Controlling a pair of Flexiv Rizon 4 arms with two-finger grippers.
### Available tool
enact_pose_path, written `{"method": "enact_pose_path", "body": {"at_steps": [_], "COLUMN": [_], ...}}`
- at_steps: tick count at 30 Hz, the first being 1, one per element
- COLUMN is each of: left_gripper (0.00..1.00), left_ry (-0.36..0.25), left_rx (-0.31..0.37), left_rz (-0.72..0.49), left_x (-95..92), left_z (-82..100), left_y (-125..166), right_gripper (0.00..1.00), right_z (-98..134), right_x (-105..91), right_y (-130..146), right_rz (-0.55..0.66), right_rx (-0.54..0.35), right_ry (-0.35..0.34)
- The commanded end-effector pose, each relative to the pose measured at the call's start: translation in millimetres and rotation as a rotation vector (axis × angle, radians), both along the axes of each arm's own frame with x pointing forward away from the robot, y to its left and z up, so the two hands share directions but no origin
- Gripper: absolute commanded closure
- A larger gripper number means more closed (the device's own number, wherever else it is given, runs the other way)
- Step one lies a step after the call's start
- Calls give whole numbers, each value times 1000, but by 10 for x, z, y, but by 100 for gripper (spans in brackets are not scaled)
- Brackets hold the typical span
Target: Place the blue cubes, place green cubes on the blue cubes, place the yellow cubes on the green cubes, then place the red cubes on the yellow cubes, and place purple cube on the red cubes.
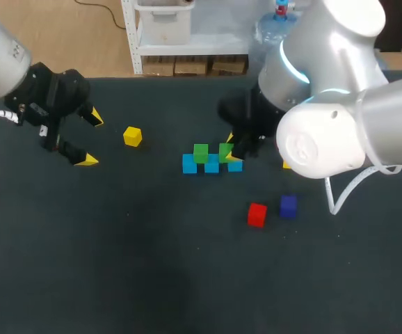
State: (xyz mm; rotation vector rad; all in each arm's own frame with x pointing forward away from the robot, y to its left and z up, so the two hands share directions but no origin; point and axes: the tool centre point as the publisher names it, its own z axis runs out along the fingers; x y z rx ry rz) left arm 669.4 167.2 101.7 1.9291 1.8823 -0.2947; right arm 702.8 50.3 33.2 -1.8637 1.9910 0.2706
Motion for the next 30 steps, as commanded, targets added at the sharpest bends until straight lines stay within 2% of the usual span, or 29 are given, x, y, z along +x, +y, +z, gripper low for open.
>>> {"method": "enact_pose_path", "body": {"at_steps": [1,30], "left_gripper": [0,0], "left_ry": [-2,-2], "left_rx": [-4,-4], "left_rz": [-3,-3], "left_x": [-1,-1], "left_z": [-8,-8], "left_y": [11,11], "right_gripper": [100,100], "right_z": [-31,-72], "right_x": [29,89], "right_y": [25,36], "right_rz": [1,9], "right_rx": [-3,-14], "right_ry": [5,8]}}
